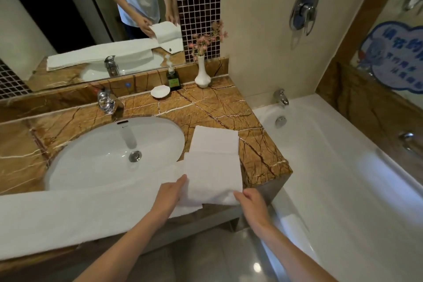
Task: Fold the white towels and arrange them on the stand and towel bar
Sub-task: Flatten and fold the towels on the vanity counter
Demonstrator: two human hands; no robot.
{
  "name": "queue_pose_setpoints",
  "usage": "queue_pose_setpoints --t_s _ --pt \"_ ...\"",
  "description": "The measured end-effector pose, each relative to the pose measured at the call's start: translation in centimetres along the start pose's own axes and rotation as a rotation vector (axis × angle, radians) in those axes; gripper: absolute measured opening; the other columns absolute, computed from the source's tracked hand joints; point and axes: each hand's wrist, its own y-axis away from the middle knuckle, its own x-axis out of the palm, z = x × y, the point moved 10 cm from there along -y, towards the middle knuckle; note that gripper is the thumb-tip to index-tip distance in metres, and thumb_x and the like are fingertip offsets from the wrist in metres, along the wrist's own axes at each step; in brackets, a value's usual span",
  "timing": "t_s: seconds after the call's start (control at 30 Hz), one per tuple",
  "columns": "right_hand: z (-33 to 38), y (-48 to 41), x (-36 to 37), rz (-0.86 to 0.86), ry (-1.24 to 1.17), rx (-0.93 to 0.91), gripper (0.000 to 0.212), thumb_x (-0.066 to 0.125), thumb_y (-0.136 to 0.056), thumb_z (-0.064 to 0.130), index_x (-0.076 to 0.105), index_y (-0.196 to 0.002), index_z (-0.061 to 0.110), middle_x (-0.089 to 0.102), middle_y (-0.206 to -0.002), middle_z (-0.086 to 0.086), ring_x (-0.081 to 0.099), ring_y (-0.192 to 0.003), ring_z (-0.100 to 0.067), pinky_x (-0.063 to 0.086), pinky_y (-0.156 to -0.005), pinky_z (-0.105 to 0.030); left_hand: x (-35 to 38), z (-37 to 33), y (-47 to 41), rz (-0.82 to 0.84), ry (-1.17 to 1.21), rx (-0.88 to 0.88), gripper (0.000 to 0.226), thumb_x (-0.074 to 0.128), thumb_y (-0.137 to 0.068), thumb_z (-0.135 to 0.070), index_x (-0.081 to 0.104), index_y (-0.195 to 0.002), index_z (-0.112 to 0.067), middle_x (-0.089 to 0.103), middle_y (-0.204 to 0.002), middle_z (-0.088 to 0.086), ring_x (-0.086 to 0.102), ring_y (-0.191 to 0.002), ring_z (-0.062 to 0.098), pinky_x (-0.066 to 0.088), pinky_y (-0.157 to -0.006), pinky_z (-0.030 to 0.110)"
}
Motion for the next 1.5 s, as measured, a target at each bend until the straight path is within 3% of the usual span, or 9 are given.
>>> queue_pose_setpoints --t_s 0.07,0.13,0.23,0.43,0.53,0.63,0.93,1.23,1.5 --pt "-1.2 0.2 0.0 -0.004 0.025 0.041 0.031 0.056 -0.093 0.034 0.066 -0.089 0.005 0.065 -0.092 -0.006 0.061 -0.090 -0.023 0.048 -0.089 -0.043 -0.4 0.4 0.0 -0.021 0.008 -0.003 0.045 0.048 -0.095 -0.043 0.061 -0.114 -0.004 0.060 -0.122 0.017 0.057 -0.107 0.032 0.043 -0.103 0.046" --pt "-1.4 0.1 0.0 -0.017 0.008 0.059 0.025 0.053 -0.095 0.037 0.066 -0.091 0.015 0.065 -0.095 -0.001 0.060 -0.093 -0.019 0.048 -0.090 -0.042 -0.4 0.4 0.0 -0.007 0.050 0.015 0.037 0.052 -0.094 -0.040 0.062 -0.106 -0.007 0.063 -0.113 0.018 0.061 -0.096 0.029 0.050 -0.094 0.044" --pt "-0.6 -0.6 -0.1 -0.056 -0.120 0.104 0.018 0.054 -0.094 0.033 0.060 -0.105 0.021 0.062 -0.104 0.003 0.056 -0.100 -0.016 0.045 -0.088 -0.036 -0.2 -0.6 0.0 0.032 0.126 0.052 0.042 0.059 -0.092 -0.035 0.051 -0.125 -0.011 0.062 -0.115 0.015 0.064 -0.092 0.026 0.056 -0.077 0.034" --pt "0.9 -2.3 0.2 -0.050 -0.139 0.167 0.034 0.055 -0.093 0.020 0.051 -0.126 0.013 0.060 -0.112 0.001 0.057 -0.096 -0.012 0.045 -0.074 -0.026 1.0 -3.1 -0.1 0.097 -0.007 0.110 0.042 0.058 -0.093 -0.022 0.046 -0.134 -0.021 0.054 -0.129 0.011 0.059 -0.102 0.026 0.055 -0.070 0.028" --pt "1.6 -2.9 0.3 -0.036 -0.075 0.136 0.032 0.055 -0.092 0.016 0.053 -0.124 0.014 0.061 -0.108 0.004 0.057 -0.091 -0.007 0.044 -0.066 -0.023 1.0 -3.5 -0.3 0.099 -0.066 0.141 0.040 0.056 -0.094 -0.017 0.049 -0.134 -0.017 0.052 -0.133 0.013 0.055 -0.113 0.030 0.056 -0.083 0.038" --pt "2.6 -3.4 0.2 -0.052 0.056 0.082 0.041 0.056 -0.092 0.019 0.051 -0.133 0.015 0.058 -0.130 -0.003 0.057 -0.113 -0.019 0.050 -0.092 -0.037 0.8 -4.3 -0.8 0.085 -0.207 0.228 0.039 0.054 -0.095 -0.020 0.051 -0.133 -0.015 0.049 -0.137 0.012 0.050 -0.122 0.028 0.044 -0.102 0.039" --pt "5.3 -5.6 1.3 0.011 0.217 -0.026 0.050 0.057 -0.093 0.027 0.043 -0.141 0.022 0.041 -0.145 -0.004 0.042 -0.131 -0.018 0.039 -0.103 -0.032 2.3 -7.0 -2.9 0.122 -0.360 0.334 0.043 0.056 -0.092 -0.021 0.050 -0.134 -0.010 0.047 -0.141 0.011 0.044 -0.129 0.025 0.035 -0.105 0.034" --pt "7.1 -13.7 0.5 0.083 0.266 -0.003 0.057 0.055 -0.093 0.023 0.034 -0.147 0.018 0.037 -0.150 -0.004 0.040 -0.135 -0.022 0.039 -0.106 -0.033 4.1 -9.8 -9.3 0.067 -0.349 0.218 0.053 0.060 -0.089 -0.015 0.043 -0.138 -0.006 0.045 -0.143 0.014 0.043 -0.131 0.028 0.035 -0.104 0.034" --pt "8.1 -20.2 1.0 0.128 0.358 0.003 0.060 0.056 -0.092 0.018 0.033 -0.147 0.011 0.038 -0.144 -0.010 0.042 -0.131 -0.025 0.040 -0.108 -0.036 4.9 -11.8 -15.3 -0.052 -0.160 0.037 0.059 0.066 -0.087 -0.017 0.040 -0.137 -0.002 0.054 -0.131 0.020 0.056 -0.113 0.036 0.046 -0.097 0.045"
